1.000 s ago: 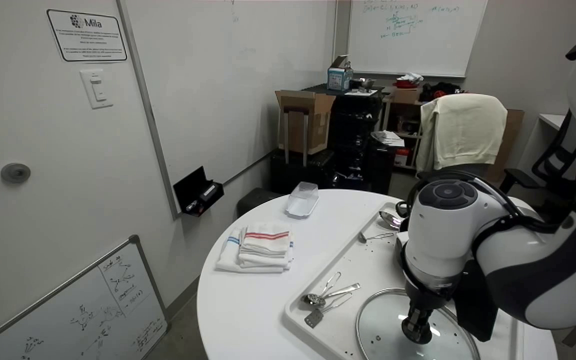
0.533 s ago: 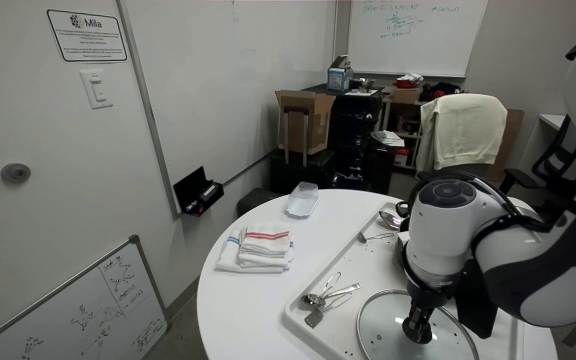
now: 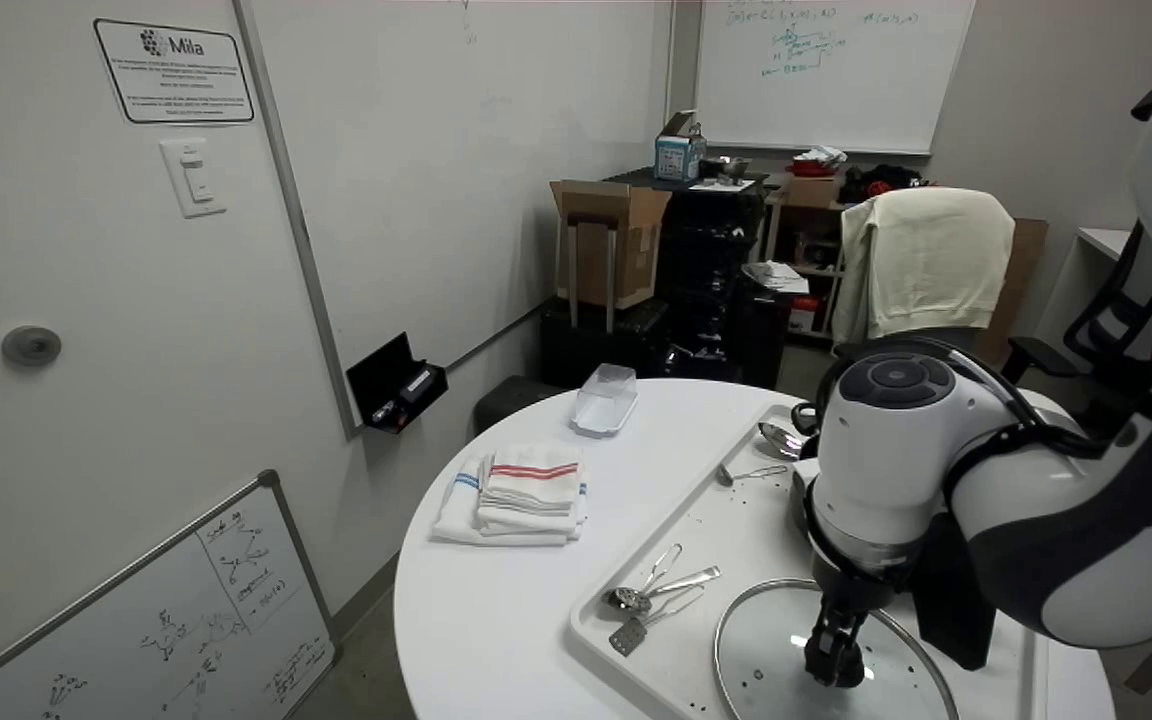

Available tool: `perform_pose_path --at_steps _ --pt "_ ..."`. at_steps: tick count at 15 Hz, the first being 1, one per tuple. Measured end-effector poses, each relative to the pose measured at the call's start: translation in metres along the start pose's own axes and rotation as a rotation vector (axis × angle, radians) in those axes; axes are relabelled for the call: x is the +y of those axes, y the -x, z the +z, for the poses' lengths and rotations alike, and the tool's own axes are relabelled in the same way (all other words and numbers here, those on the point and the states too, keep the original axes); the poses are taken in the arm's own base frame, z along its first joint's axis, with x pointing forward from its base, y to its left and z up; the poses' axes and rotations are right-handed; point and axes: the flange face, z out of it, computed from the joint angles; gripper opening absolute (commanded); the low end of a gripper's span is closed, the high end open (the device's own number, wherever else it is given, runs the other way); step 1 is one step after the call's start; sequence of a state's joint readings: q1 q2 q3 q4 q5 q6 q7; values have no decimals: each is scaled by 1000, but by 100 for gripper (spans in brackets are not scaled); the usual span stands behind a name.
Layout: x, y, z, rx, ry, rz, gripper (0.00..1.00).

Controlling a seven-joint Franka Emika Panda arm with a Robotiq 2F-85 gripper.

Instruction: Remove the lid from the pot and put it on the table

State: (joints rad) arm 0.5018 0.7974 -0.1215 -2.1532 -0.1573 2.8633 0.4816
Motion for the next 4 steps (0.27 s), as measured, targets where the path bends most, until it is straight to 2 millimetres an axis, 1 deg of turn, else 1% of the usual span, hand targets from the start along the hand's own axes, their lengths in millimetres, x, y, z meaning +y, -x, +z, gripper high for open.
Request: perform_pose_path --at_steps 2,4 --pt "-1 3 -6 2 -6 -24 100" --pt "-3 8 -17 4 -16 -52 100"
